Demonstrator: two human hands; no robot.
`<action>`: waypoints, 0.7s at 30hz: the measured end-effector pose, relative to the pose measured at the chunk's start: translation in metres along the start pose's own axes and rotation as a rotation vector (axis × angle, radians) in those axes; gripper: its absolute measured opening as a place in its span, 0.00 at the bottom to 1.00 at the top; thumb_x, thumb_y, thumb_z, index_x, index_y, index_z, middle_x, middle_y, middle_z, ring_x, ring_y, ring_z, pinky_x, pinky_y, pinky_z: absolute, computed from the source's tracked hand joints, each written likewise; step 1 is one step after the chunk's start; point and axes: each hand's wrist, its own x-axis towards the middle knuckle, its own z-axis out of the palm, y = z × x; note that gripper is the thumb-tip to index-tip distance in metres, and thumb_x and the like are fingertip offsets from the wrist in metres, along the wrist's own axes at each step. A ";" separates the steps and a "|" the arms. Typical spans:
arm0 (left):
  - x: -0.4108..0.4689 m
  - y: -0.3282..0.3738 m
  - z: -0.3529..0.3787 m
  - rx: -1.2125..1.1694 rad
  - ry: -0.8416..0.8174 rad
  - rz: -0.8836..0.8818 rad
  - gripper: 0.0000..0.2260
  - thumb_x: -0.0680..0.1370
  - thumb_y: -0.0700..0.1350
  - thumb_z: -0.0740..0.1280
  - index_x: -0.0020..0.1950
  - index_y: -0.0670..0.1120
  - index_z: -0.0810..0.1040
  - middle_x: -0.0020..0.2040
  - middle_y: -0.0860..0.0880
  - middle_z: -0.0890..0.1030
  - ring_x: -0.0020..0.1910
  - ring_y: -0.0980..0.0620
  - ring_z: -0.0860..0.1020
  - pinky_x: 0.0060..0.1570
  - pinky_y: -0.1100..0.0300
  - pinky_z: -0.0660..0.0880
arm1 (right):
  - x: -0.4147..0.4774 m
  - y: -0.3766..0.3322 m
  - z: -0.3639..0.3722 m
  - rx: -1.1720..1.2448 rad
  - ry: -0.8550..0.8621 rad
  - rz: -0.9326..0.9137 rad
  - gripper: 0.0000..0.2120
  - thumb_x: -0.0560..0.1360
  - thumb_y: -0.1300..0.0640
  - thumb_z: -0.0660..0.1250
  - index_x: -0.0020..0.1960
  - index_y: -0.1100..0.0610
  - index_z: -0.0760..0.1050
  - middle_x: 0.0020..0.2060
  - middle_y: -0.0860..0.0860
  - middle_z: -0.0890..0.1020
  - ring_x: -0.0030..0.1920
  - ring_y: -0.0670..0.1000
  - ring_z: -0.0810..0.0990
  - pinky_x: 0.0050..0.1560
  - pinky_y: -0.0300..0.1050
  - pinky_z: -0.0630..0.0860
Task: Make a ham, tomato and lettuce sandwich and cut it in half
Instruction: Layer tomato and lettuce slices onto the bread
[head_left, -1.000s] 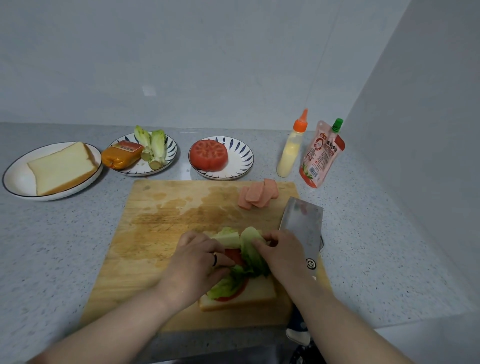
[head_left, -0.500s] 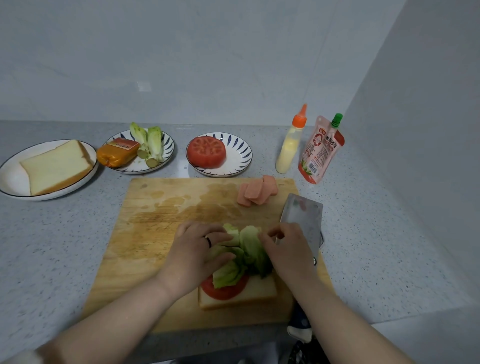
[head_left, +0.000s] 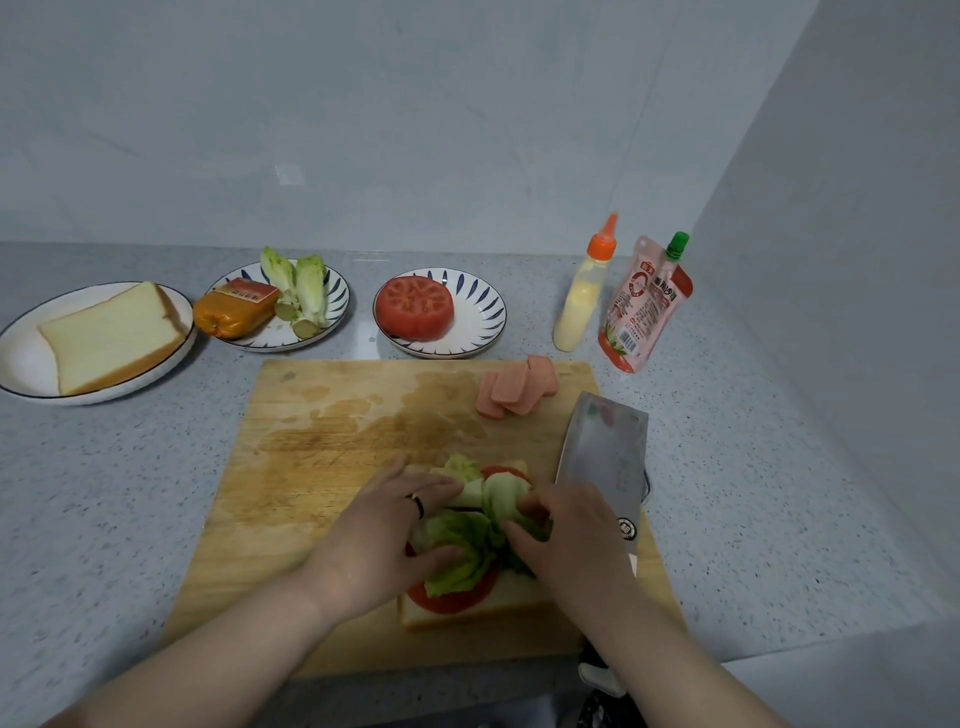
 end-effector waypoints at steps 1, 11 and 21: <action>0.000 0.000 0.000 0.018 -0.004 0.013 0.27 0.73 0.59 0.63 0.70 0.58 0.60 0.71 0.59 0.62 0.71 0.61 0.47 0.63 0.70 0.32 | -0.002 0.001 0.001 -0.034 0.008 -0.017 0.12 0.72 0.46 0.64 0.51 0.52 0.75 0.46 0.45 0.75 0.45 0.43 0.62 0.40 0.37 0.55; -0.008 0.006 -0.002 0.121 0.114 0.136 0.22 0.73 0.53 0.64 0.65 0.50 0.71 0.65 0.52 0.74 0.67 0.56 0.57 0.66 0.68 0.38 | -0.004 -0.002 0.000 -0.196 0.174 -0.381 0.19 0.51 0.58 0.81 0.41 0.54 0.83 0.42 0.47 0.85 0.46 0.51 0.84 0.41 0.57 0.79; -0.004 0.004 0.000 0.041 0.027 0.072 0.25 0.77 0.58 0.57 0.72 0.57 0.55 0.67 0.66 0.53 0.65 0.70 0.43 0.57 0.77 0.23 | 0.000 -0.001 -0.003 -0.056 0.239 -0.320 0.11 0.60 0.57 0.71 0.42 0.55 0.83 0.42 0.48 0.85 0.44 0.55 0.83 0.46 0.50 0.74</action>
